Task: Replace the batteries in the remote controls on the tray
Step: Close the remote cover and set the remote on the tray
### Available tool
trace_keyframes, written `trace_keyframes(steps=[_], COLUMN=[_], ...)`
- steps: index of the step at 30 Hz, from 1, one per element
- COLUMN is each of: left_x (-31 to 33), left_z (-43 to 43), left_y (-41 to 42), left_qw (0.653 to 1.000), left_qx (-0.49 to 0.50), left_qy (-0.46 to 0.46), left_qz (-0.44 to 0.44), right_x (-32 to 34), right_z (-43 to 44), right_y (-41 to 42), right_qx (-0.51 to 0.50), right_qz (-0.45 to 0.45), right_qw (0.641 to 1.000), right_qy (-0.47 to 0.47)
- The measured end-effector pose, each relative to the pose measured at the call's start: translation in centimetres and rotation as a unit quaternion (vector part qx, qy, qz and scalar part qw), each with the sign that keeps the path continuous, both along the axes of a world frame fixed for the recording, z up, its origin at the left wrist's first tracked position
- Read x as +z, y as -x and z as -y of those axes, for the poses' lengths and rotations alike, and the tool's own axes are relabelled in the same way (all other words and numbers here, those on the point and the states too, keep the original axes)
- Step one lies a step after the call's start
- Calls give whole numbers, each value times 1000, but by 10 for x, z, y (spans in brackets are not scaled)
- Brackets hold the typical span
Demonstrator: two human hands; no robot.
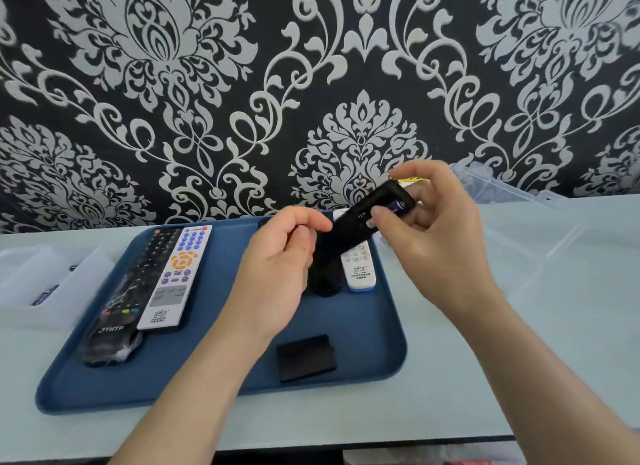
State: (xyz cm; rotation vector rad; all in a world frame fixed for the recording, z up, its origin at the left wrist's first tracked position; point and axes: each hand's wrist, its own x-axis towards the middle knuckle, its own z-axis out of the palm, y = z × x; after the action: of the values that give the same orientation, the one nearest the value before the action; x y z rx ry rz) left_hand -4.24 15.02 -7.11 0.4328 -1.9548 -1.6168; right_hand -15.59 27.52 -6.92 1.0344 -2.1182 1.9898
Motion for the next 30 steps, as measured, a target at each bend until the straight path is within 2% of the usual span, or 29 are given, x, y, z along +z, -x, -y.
trace_keyframes(steps=[5, 9, 14, 20, 26, 30], left_x=[3, 3, 4, 4, 8, 11], left_z=[2, -2, -2, 2, -4, -6], left_y=[-2, -1, -3, -3, -3, -4], left_qw=[999, 997, 998, 992, 994, 985], left_qx=[-40, -47, -11, 10, 60, 99], left_qy=[-17, -41, -2, 108, 39, 112], left_qz=[-18, -45, -68, -60, -79, -91], right_x=[3, 1, -1, -5, -13, -16], right_z=[-2, -2, 1, 7, 13, 16], right_y=[3, 5, 1, -6, -11, -12], right_qx=[5, 35, 118, 184, 210, 207], right_qz=[83, 78, 129, 130, 166, 168], right_qw=[993, 994, 980, 973, 963, 964], right_qy=[83, 72, 92, 48, 20, 1])
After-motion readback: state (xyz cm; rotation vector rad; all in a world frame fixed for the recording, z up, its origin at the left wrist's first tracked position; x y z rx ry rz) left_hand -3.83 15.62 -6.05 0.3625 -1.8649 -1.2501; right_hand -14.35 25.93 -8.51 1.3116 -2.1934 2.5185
